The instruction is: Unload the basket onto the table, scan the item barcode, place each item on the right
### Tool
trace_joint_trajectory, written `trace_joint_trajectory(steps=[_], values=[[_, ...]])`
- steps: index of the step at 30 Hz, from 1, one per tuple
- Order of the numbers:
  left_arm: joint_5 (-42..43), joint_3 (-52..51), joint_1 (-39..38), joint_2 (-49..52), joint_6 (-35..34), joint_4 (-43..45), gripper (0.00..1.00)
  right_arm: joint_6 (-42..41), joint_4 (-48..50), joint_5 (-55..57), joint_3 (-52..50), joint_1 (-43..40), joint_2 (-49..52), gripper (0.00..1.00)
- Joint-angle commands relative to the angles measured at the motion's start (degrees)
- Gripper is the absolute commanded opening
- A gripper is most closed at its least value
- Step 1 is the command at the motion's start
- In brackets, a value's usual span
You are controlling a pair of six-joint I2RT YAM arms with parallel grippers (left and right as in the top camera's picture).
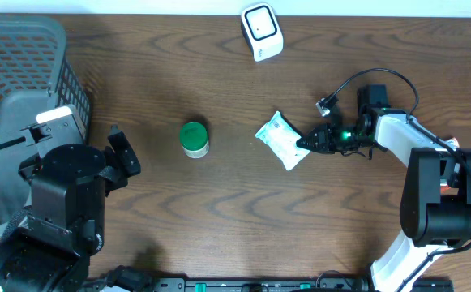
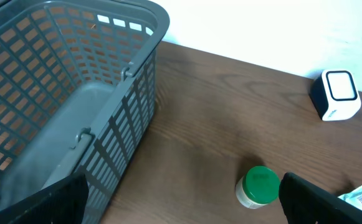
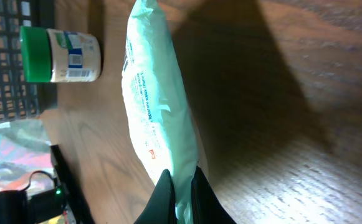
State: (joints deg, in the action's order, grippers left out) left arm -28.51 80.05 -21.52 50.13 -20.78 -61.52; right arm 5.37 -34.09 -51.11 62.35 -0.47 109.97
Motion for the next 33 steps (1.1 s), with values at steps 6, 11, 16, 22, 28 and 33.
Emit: trace_joint_trajectory(steps=[6,11,16,22,28,33], values=[[-0.68,-0.04,0.24,-0.04,-0.09,0.04,0.98,1.57,-0.87,-6.45,-0.07,0.02,-0.72,0.02],[-0.68,-0.04,0.24,-0.04,-0.09,0.04,0.98,1.6,-1.68,-6.73,-0.07,0.02,-2.82,0.01],[-0.68,-0.04,0.24,-0.04,-0.09,0.04,0.98,1.57,-3.19,-7.96,-0.07,0.02,-7.78,0.01],[-0.68,-0.04,0.24,-0.04,-0.09,0.04,0.98,2.03,-7.02,-7.93,-0.07,0.02,-14.6,0.01],[-0.68,-0.04,0.24,-0.04,-0.09,0.04,0.98,2.05,-10.36,-7.91,-0.07,0.04,-19.41,0.01],[-0.68,-0.04,0.24,-0.04,-0.09,0.04,0.98,2.23,-10.75,-8.02,-0.07,0.04,-20.72,0.01]])
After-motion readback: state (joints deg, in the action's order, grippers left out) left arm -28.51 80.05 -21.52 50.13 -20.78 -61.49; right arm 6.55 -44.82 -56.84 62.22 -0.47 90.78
